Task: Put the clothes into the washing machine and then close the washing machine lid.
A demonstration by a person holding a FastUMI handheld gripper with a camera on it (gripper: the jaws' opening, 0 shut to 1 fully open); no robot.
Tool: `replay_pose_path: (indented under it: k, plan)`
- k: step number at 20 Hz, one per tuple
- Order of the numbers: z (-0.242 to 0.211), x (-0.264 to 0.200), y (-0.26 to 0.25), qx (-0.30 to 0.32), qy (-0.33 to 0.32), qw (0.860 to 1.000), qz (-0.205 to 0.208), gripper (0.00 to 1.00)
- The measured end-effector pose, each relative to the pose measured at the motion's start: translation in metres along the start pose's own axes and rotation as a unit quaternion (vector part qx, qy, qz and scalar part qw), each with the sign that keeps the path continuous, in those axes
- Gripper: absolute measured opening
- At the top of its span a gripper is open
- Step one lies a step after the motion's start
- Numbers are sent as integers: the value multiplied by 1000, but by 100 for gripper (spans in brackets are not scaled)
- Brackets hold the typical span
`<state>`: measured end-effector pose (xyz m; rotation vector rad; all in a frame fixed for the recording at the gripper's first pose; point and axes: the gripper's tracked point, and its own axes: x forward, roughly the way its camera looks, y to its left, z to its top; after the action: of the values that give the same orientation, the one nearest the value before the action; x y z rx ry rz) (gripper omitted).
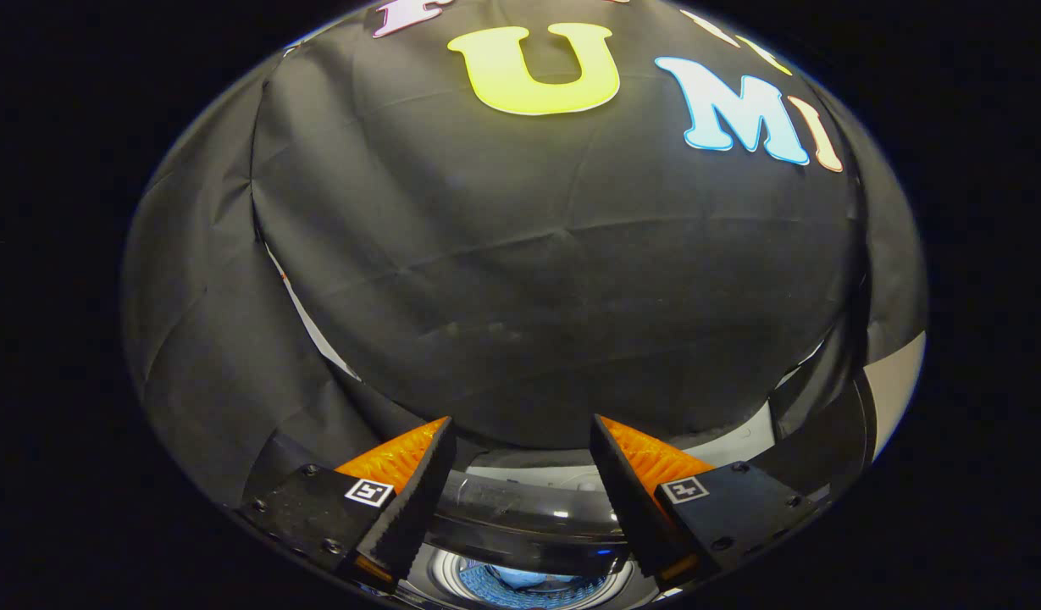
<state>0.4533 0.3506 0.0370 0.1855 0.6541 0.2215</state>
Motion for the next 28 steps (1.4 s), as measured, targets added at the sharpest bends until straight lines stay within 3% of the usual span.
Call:
replay_pose_path:
  k: [12, 28]
  plan:
    - [-10, -12, 5, -21, -12, 1000, -12, 99]
    - [-30, -48, 16, -49, -107, 993, -18, 99]
